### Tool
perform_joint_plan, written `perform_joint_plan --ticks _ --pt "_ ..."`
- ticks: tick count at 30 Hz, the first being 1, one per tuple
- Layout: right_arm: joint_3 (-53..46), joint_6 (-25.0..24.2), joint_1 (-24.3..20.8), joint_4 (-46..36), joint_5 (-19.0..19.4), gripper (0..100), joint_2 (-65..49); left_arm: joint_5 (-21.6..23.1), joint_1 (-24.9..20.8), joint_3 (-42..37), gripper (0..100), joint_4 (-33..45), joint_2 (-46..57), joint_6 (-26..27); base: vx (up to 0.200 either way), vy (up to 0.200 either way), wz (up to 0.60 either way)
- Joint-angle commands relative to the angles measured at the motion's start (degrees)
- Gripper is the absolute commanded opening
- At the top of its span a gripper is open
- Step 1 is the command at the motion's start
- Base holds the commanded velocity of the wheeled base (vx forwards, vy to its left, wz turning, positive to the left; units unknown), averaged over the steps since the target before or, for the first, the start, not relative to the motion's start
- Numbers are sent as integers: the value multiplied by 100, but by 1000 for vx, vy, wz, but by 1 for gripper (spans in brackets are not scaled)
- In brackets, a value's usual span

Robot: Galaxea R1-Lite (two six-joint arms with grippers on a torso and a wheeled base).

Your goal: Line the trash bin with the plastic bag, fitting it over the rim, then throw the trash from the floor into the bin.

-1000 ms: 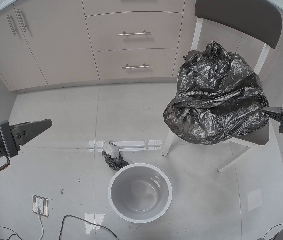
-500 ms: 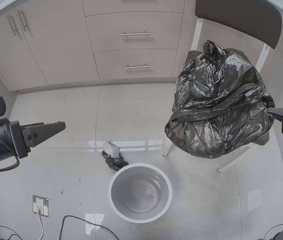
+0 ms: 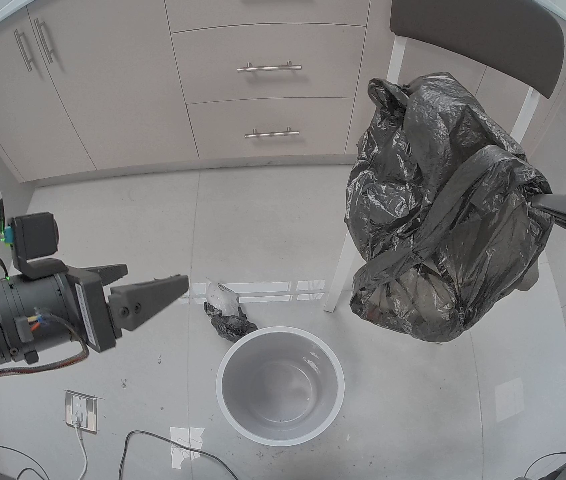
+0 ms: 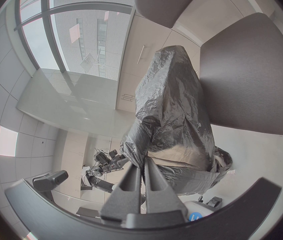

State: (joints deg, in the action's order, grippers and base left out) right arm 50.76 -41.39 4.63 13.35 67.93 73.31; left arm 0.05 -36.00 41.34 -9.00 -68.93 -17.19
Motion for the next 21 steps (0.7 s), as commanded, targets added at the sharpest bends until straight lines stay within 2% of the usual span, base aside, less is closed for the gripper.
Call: perform_joint_plan --ticks 1,4,6,7,8,16,19,21 --pt "224 -476 -876 19 -711 0 -581 -242 -610 -267 100 -366 -279 40 0 0 0" --pt "417 -774 -1228 19 -1176 0 -643 -330 -610 -583 100 -1157 -525 190 0 0 0" --pt "566 -889 -1500 19 -1546 0 -661 -638 -619 -856 100 -1886 -851 418 0 0 0" --pt "575 -889 -1518 19 -1572 0 -661 -673 -619 -873 100 -1939 -868 436 0 0 0" --pt "751 -897 -1711 10 -1836 0 -652 -963 -628 -1110 100 -2642 -1211 717 0 0 0" --pt "1138 -915 -2019 -34 -2011 0 -643 -1077 -900 -1857 100 -5288 -2679 1490 0 0 0" --pt "1234 -915 -2089 -25 -2161 0 -634 -1086 -1269 -1884 100 -5868 -3013 1420 0 0 0" --pt "1313 -915 -2116 -43 -2257 0 -608 -1095 -1471 -1884 100 -5973 -3022 1341 0 0 0"
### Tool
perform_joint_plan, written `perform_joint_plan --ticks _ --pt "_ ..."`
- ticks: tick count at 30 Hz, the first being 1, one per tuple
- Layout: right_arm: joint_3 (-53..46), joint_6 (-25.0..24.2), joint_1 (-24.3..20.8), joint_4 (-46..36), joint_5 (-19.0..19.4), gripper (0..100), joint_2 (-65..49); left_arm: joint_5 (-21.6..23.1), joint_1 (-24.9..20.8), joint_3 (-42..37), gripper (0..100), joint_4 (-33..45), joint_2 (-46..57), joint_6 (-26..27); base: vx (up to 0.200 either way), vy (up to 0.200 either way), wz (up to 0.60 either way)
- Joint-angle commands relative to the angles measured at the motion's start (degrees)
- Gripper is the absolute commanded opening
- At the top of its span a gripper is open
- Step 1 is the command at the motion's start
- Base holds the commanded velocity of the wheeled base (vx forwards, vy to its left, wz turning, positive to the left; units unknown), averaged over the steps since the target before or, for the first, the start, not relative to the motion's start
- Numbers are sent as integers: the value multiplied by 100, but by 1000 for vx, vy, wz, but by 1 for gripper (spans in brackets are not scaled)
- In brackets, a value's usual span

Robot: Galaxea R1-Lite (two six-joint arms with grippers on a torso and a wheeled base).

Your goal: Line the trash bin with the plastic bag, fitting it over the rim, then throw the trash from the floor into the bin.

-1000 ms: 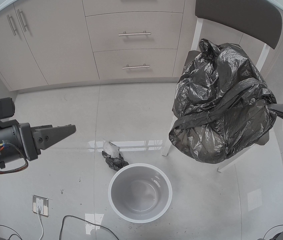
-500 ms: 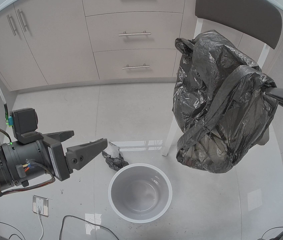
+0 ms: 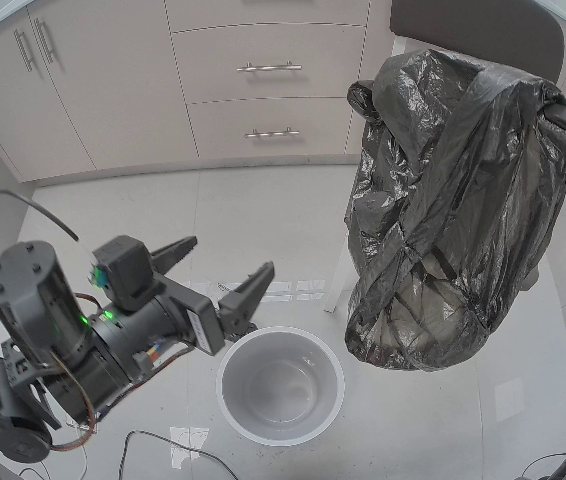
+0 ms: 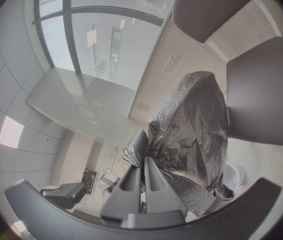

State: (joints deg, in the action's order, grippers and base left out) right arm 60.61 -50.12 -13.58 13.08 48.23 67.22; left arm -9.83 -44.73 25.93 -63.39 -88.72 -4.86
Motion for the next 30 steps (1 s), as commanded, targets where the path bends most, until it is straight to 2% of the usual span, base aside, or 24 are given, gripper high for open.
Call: perform_joint_plan --ticks 1,2,7,9,11,18,20,27,30 --pt "346 -42 -294 -16 -305 0 11 -134 -678 -343 100 -534 -1033 73 0 0 0" --pt "390 -60 -303 -7 -340 0 28 -160 -818 -343 100 -543 -1033 47 0 0 0" --pt "443 -306 -417 37 -525 0 11 -151 -924 -352 100 -534 -1086 21 0 0 0" --pt "539 -350 -690 19 -920 0 -7 -142 -1003 -378 100 -569 -1103 -94 0 0 0" --pt "592 -350 -769 10 -1105 0 19 -151 -1100 -352 100 -587 -1103 -111 0 0 0" --pt "583 -376 -848 2 -1122 0 28 -265 -1126 -106 100 -604 -1402 -102 0 0 0" --pt "583 -376 -936 -16 -1140 0 19 -494 -1047 123 100 -727 -1639 -138 0 0 0" --pt "504 -403 -971 -25 -1131 0 -86 -696 -1020 413 100 -1404 -2132 -23 0 0 0" --pt "487 -605 -1041 -7 -1122 0 -130 -854 -959 641 100 -1457 -2307 38 0 0 0"
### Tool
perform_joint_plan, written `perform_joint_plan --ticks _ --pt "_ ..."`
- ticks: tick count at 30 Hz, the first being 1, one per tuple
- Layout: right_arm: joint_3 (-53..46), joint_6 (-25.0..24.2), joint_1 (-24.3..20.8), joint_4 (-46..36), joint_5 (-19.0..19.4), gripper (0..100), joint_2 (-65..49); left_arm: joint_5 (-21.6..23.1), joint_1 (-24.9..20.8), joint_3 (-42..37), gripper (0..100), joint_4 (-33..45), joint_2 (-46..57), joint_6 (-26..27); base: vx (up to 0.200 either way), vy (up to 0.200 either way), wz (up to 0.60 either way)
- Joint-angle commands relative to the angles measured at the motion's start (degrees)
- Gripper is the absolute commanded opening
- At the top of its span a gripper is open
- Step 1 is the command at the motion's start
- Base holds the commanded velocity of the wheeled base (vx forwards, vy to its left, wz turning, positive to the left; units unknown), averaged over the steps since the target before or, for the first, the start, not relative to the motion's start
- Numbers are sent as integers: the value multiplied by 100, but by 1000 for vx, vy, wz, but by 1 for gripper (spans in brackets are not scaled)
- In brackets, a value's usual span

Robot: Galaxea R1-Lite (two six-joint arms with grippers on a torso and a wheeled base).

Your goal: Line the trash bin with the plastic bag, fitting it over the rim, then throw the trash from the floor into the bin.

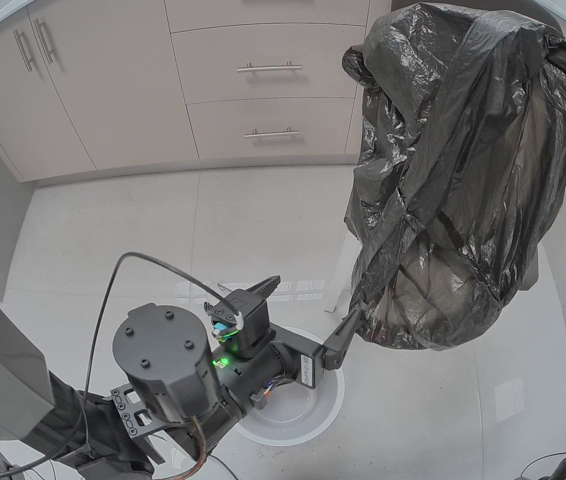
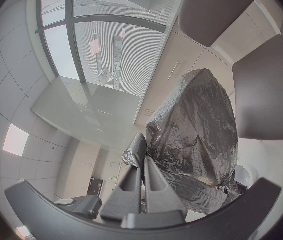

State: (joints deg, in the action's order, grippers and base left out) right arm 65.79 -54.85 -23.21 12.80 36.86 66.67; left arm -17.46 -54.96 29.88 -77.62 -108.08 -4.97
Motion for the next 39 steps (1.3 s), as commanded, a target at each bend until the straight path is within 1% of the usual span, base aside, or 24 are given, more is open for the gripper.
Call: perform_joint_plan --ticks 1,3,8,12,19,24,34,35,39 --pt "-31 -132 -78 21 14 0 -75 -91 64 246 100 -34 -372 49 0 0 0" --pt "-31 -255 -78 47 23 0 -93 -91 55 343 100 -34 -415 49 0 0 0" --pt "-23 -255 -87 56 31 0 -137 -82 55 352 100 -34 -477 49 0 0 0" --pt "-23 -263 -201 38 31 0 -189 -82 73 501 100 -34 -512 40 0 0 0" --pt "-40 -272 -210 12 49 0 -216 -100 55 791 100 19 -503 49 0 0 0" --pt "-49 -272 -272 12 49 0 -207 -100 2 827 100 19 -547 32 0 0 0" --pt "-58 -263 -263 21 40 0 -137 -100 -165 923 100 10 -539 5 0 0 0" --pt "-58 -263 -263 21 40 0 -137 -100 -253 950 100 10 -547 5 0 0 0" --pt "-58 -263 -263 30 31 0 -110 -100 -367 994 100 10 -574 -4 0 0 0"
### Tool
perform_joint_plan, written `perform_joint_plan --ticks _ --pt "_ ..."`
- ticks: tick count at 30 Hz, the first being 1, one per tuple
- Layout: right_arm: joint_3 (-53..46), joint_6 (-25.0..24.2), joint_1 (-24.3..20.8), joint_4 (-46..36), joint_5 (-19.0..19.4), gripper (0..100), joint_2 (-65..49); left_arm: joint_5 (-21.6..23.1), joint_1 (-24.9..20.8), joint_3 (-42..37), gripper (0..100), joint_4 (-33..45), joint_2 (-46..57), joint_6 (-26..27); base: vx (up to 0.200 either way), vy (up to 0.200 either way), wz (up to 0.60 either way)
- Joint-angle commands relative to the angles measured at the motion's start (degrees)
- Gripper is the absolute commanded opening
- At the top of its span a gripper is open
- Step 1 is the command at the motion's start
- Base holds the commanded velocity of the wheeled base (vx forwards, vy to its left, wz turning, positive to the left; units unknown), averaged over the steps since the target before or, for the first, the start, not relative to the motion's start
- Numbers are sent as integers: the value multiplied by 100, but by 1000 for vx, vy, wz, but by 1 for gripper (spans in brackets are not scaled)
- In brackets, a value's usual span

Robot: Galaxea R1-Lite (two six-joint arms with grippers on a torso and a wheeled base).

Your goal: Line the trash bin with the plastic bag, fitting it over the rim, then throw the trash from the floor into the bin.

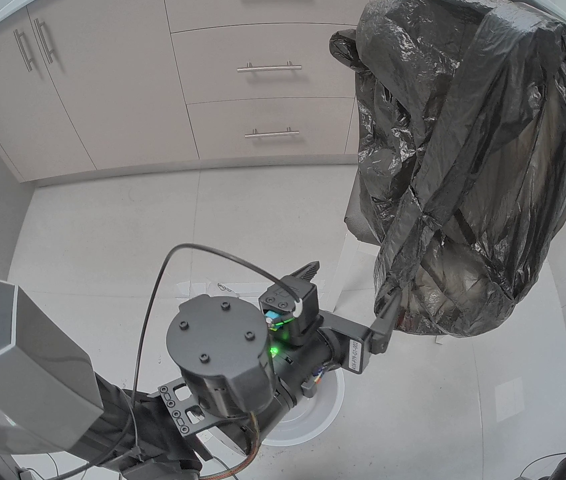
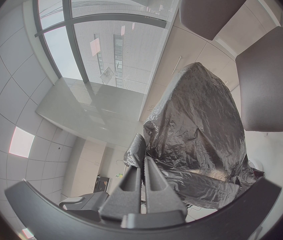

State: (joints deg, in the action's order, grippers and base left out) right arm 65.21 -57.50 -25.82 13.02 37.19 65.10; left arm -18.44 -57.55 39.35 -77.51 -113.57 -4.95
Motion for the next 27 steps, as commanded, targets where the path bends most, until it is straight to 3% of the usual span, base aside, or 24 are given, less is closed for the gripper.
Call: perform_joint_plan --ticks 1,12,27 --pt "10 2 7 25 -10 0 56 -1 -107 46 100 8 -34 -6 0 0 0" --pt "36 2 51 34 -10 0 64 -1 -318 -15 100 8 -201 -6 0 0 0" --pt "10 2 42 34 -2 0 29 -195 -204 2 100 16 -254 3 0 0 0"
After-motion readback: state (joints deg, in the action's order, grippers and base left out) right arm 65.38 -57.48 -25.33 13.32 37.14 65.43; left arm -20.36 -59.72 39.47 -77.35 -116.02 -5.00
